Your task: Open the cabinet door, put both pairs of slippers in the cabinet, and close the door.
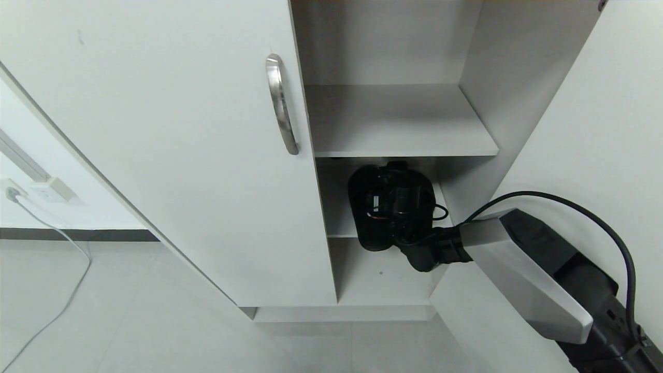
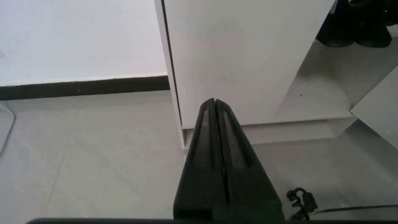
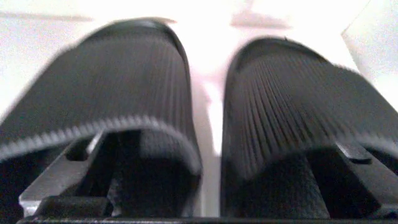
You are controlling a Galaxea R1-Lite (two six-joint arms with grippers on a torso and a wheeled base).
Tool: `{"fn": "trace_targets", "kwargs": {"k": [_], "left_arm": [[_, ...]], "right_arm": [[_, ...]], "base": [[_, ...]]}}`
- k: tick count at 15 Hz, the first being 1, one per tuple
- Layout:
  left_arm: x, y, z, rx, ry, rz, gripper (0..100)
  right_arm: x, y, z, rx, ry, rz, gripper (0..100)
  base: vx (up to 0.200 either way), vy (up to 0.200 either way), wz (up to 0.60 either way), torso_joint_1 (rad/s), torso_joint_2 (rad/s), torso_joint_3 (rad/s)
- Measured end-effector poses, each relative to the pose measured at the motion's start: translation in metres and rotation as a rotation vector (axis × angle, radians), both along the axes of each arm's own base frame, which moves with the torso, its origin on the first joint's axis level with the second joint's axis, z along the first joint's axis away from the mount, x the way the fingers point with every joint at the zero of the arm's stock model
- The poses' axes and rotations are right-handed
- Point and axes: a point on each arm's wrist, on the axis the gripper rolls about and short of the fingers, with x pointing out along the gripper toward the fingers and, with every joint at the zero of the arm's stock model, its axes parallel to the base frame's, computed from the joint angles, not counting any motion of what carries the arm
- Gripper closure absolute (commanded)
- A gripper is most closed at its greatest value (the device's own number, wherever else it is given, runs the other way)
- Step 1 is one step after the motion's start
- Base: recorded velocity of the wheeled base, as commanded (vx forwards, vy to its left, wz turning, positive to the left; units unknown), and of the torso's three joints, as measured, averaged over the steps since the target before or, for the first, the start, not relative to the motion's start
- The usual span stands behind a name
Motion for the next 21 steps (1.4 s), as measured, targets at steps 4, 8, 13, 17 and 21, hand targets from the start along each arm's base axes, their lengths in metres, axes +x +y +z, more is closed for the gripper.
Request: {"fn": "trace_targets", "kwargs": {"k": [4,8,13,17,21], "left_arm": [[0.000,0.000,0.000,0.000,0.000,-0.001,100],[0.000,0.000,0.000,0.000,0.000,0.000,100],[0.000,0.000,0.000,0.000,0.000,0.000,100],[0.000,0.000,0.000,0.000,0.000,0.000,100],[0.000,0.000,0.000,0.000,0.000,0.000,100]], "right_arm": [[-0.019,-0.003,-0.002,-0.003,0.002,0.014,0],[-0.053,-0.007,0.001,-0.002,-0.003,0.045,0],[-0.127,-0.010,-0.005,-0.003,-0.001,0.142,0],[-0.153,-0.008,-0.003,-0.011,0.005,0.186,0],[-0.158,-0.007,-0.001,-0.011,0.004,0.197,0]], "base": [[0.000,0.000,0.00,0.000,0.00,0.000],[0.000,0.000,0.00,0.000,0.00,0.000],[0.000,0.000,0.00,0.000,0.00,0.000],[0.000,0.000,0.00,0.000,0.00,0.000],[-0.150,0.000,0.00,0.001,0.00,0.001]]}}
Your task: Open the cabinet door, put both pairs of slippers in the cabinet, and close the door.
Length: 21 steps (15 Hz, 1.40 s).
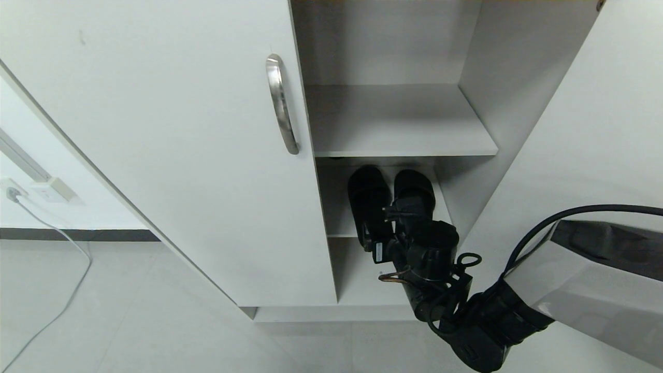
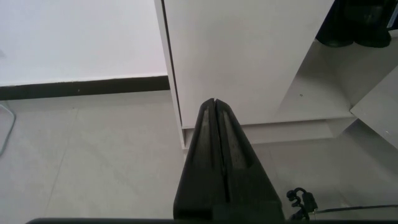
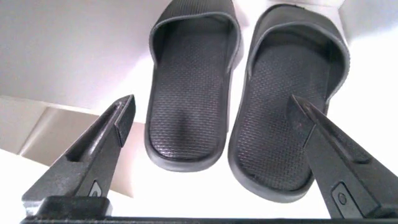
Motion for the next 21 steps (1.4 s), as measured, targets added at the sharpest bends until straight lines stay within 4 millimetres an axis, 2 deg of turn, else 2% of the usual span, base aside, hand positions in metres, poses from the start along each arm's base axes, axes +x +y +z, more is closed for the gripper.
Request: {"fn": "trace_targets", "kwargs": {"k": [4,21], "left_arm": [[0.0000,0.0000,-0.0001,-0.001,0.001,-0.001,100],[0.0000,0.0005,0.0002,-0.035,-0.001,0.020,100]], "right_arm": [[-0.0021,0.0003,-0.0010,-0.006,0.004,0.004,0],[-0.0012,-0.0023,-0.0025,-0.006,-0.002,-0.002,0]], "base": [[-0.200,0.000,0.00,0.000,0.00,0.002],[0.000,0.000,0.00,0.000,0.00,0.000]]}}
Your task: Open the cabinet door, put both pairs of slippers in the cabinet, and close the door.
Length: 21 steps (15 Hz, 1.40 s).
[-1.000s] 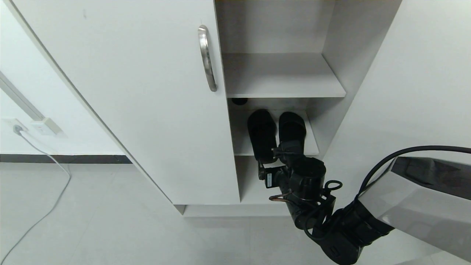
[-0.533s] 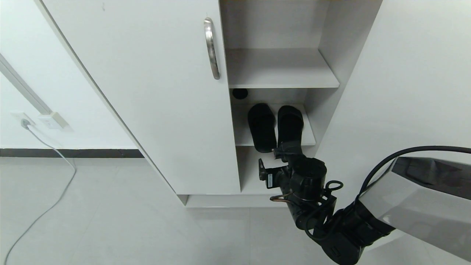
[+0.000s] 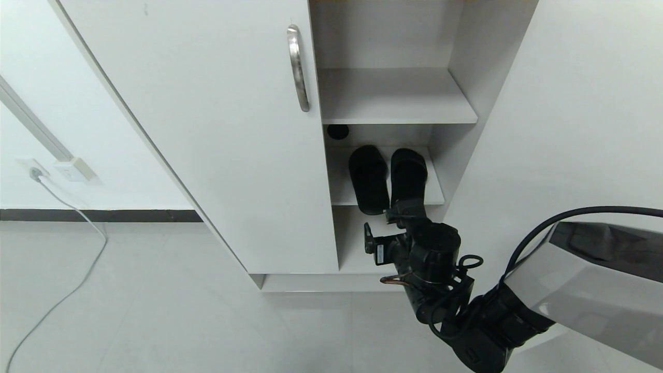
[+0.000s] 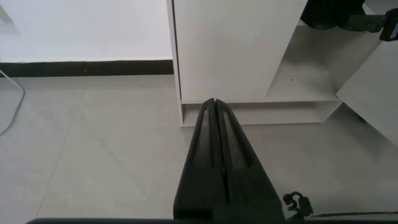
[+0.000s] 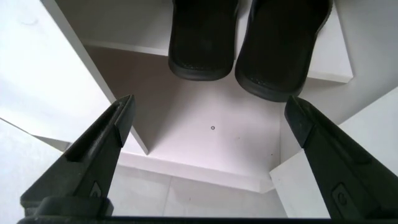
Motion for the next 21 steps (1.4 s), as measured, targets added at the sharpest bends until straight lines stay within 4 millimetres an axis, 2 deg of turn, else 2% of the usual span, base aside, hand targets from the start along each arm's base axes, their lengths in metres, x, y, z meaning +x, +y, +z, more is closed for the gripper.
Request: {"fn": "trace_targets", "kwargs": {"k": [3,9,16,21], "left_arm": [[0.000,0.000,0.000,0.000,-0.001,0.000,100],[0.000,0.000,0.000,0.002,0.000,0.000,100],[0.000,0.000,0.000,0.024,0.000,0.001,100],[0.000,0.000,0.000,0.021,0.000,0.001,100]], "right_arm": [[0.000,0.001,-0.003,-0.001,0.001,0.000,0],[-0.001,0.003,-0.004,-0.004,0.003,0.007,0],[0.002,-0.001,-0.020,-0.039,0.038,0.007,0],[-0.004,-0.007,-0.020,-0.045,0.057,0.097,0]], "base": [[0.000,0.000,0.00,-0.001,0.00,0.025],[0.000,0.000,0.00,0.002,0.00,0.185],[0.000,0.000,0.00,0.002,0.00,0.205],[0.000,0.040,0.00,0.001,0.00,0.068]]}}
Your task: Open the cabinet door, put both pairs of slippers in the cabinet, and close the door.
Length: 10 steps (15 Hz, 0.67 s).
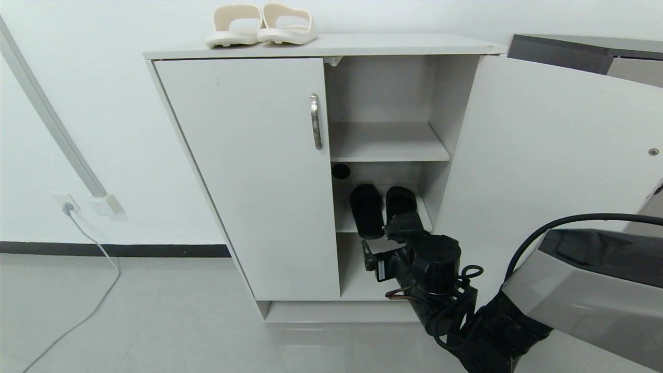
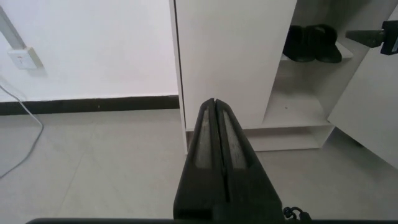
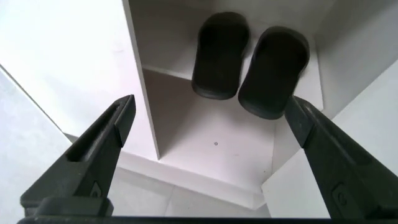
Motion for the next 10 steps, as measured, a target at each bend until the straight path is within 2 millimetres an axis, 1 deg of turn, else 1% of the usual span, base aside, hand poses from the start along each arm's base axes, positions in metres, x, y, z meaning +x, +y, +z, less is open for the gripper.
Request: {"fn": "trace_targets", "kwargs": {"k": [6,10], "left_arm": [[0.0000,0.0000,0.0000,0.000,0.000,0.000,100],[0.0000,0.0000,0.0000,0.000,0.000,0.001,100]], "right_arm": [[-0.0026,-0.0036,0.0045,0.008,-0.007,0.002,0],[-0.0041,-0.0045,0.0029,-0.001,-0.001,0.005,0]], "base": [[0.000,0.200,0.00,0.003,0.00,0.004],[0.000,0.200,0.00,0.004,0.00,0.004]]}}
